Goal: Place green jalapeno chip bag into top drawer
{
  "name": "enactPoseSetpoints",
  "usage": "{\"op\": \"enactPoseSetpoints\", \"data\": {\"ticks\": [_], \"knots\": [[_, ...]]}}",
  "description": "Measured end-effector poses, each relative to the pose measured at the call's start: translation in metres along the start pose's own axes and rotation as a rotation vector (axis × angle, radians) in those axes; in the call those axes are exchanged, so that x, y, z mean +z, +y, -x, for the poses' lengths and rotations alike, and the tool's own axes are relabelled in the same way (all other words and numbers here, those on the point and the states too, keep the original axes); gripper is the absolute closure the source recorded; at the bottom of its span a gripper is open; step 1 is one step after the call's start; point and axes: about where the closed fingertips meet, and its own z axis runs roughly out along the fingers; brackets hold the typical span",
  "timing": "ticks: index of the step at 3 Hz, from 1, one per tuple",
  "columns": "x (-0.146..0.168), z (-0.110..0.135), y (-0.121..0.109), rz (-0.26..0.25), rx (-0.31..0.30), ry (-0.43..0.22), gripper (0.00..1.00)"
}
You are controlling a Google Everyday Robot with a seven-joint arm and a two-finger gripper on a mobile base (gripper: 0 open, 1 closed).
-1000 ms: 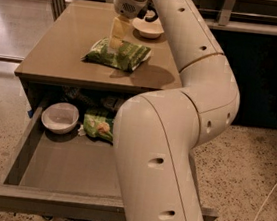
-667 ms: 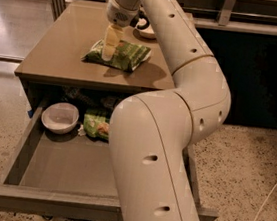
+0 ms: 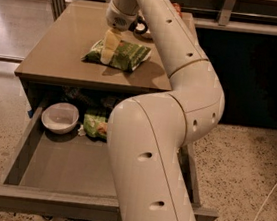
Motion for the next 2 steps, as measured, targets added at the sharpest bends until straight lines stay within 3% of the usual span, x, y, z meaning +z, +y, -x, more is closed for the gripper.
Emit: {"op": "enactPoseSetpoints", "data": {"ticks": [2], "knots": [[0.019, -0.041, 0.0, 0.028, 0.1, -0.012, 0.0]]}}
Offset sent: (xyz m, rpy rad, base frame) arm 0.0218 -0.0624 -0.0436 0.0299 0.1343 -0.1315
